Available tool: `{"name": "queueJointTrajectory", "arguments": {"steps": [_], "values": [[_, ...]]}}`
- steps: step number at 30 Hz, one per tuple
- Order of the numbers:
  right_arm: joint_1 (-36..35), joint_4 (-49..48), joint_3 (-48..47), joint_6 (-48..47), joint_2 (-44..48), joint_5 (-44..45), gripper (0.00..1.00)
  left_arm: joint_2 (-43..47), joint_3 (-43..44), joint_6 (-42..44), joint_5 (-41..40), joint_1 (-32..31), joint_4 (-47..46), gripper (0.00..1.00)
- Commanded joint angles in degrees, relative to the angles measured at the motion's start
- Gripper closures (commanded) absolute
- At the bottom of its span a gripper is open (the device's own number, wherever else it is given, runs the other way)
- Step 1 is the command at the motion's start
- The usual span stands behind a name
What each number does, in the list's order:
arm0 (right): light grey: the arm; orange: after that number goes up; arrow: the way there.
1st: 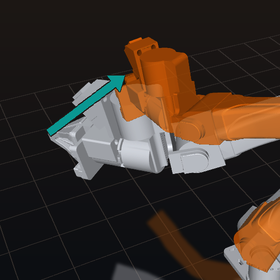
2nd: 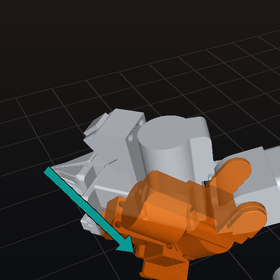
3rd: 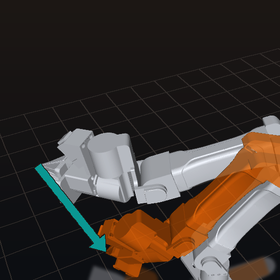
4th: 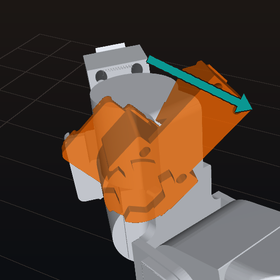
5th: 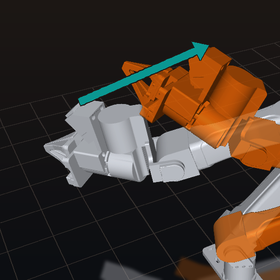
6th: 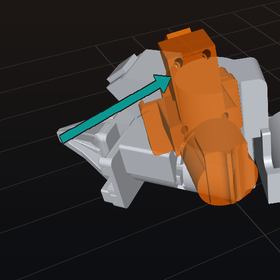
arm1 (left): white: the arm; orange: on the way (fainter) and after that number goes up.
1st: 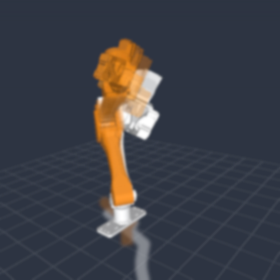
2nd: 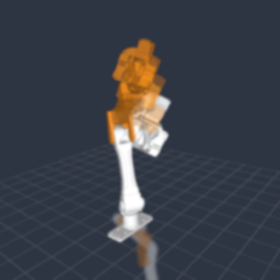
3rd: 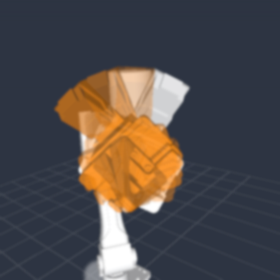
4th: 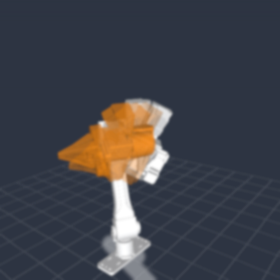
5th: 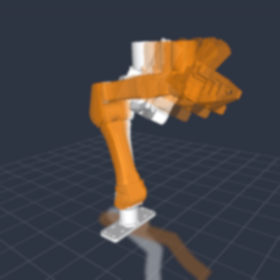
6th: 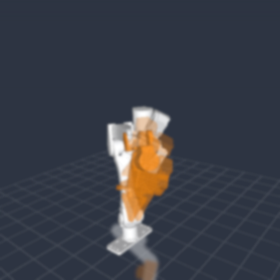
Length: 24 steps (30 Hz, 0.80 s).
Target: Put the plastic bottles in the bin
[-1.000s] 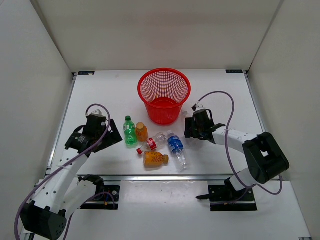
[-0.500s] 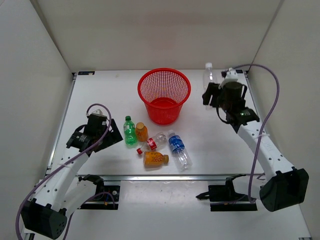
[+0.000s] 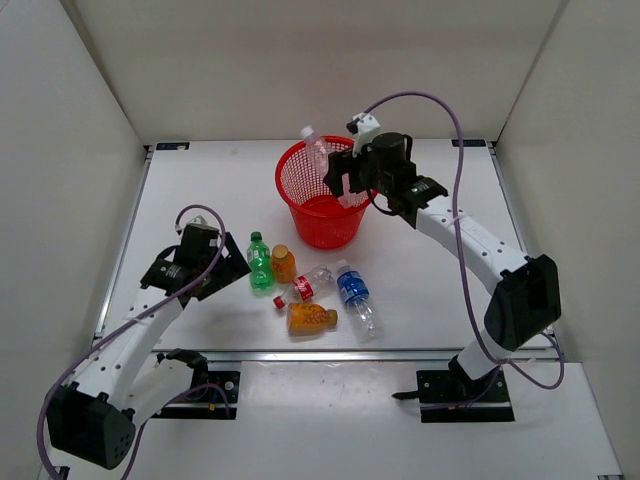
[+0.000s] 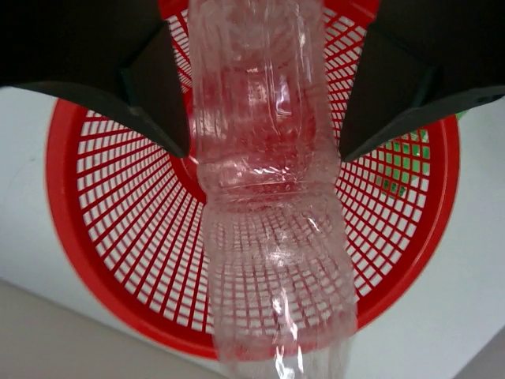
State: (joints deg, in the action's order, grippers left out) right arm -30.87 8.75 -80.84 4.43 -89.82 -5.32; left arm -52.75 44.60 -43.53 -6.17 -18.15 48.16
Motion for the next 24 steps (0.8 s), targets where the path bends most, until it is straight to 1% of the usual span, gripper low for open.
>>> {"name": "queueJointTrajectory", "arguments": {"steps": [1,2,4,6,8,11,12,13,14,15,16,18,19,22,24], "values": [[-0.5,-1.8,-5.6,-1.9,0.7,-0.4,0.20,-1.5,0.0,-1.7,-0.4,-0.7,-3.9,0.01],[-0.3,-1.9,-6.0,-2.2,0.8,-0.4,0.12,-2.1,-0.2,-2.2,-0.4,-0.7,-4.3,0.02],[-0.2,-1.2,-6.2,-2.9,1.4,0.3,0.01,-3.5,0.2,-2.4,-0.9,-0.5,-6.3,0.01],[-0.5,-0.3,-6.0,-3.1,3.1,1.4,0.01,-6.1,0.8,-2.3,-1.6,-0.3,-7.6,0.01],[-0.7,0.9,-4.2,-2.8,6.3,4.9,0.01,-9.1,0.7,-2.1,-1.9,-0.2,-10.4,0.01],[1.4,2.8,1.3,-1.0,12.7,9.1,0.00,-13.6,1.4,-2.6,-1.6,-0.7,-15.2,0.01],[3.4,4.2,4.2,0.6,15.4,9.0,0.01,-14.5,1.8,-2.5,-1.6,-1.1,-16.2,0.01],[5.9,5.8,6.5,1.8,16.2,8.6,0.01,-17.4,2.2,-2.4,-1.2,-0.9,-17.4,0.01],[7.2,6.9,7.6,3.7,18.9,6.7,0.01,-19.6,2.3,-1.7,-1.6,-0.9,-19.2,0.01],[10.4,8.3,10.3,4.6,21.2,3.9,0.01,-20.7,3.4,-1.6,-1.2,-0.7,-20.9,0.02],[12.9,10.0,13.0,5.5,22.5,3.5,0.01,-22.7,3.6,-0.9,-0.6,-0.2,-21.8,0.01],[16.7,11.7,16.5,7.0,27.2,1.6,0.01,-24.8,3.7,-1.6,-0.9,-0.1,-25.3,0.02],[18.5,13.1,18.4,7.7,27.9,1.1,0.01,-25.7,3.2,-1.4,-0.7,0.0,-26.5,0.01],[22.9,15.8,22.8,8.8,31.9,0.8,0.01,-28.5,2.6,-1.1,0.5,-0.4,-30.7,0.02],[25.2,17.0,24.7,9.4,34.7,0.1,0.00,-30.5,2.0,-1.5,-0.4,-0.3,-32.1,0.02]]}}
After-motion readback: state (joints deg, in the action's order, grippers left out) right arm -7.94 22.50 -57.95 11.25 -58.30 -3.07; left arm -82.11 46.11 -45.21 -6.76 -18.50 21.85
